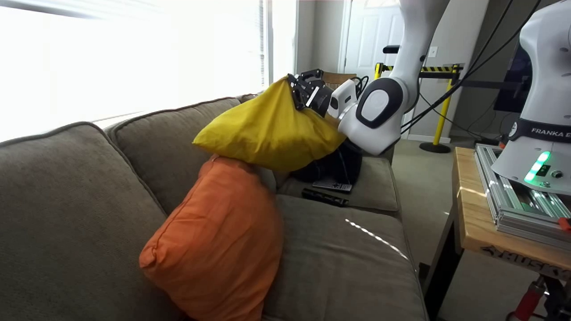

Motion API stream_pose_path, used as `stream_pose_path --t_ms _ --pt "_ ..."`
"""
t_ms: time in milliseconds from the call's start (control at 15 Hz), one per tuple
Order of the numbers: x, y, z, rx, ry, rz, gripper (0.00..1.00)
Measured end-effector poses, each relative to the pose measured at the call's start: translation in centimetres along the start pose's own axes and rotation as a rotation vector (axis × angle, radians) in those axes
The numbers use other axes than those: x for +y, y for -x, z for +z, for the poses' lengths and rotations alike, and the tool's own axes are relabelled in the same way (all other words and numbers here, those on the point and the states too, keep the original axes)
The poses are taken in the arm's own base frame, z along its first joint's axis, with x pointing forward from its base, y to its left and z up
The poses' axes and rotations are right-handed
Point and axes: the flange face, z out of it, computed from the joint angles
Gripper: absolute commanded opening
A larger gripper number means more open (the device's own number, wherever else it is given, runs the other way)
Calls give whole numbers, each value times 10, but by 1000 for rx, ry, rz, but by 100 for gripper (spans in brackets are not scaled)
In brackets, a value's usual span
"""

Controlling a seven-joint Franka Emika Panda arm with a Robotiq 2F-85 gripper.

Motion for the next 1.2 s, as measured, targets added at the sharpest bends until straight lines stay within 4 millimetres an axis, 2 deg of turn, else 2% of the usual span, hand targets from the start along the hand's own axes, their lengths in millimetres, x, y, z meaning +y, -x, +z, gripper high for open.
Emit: stream_pose_path --t_ms 600,1200 --pt "-25 27 -26 1 -65 -80 0" --pt "-32 60 -50 -22 -157 -161 0"
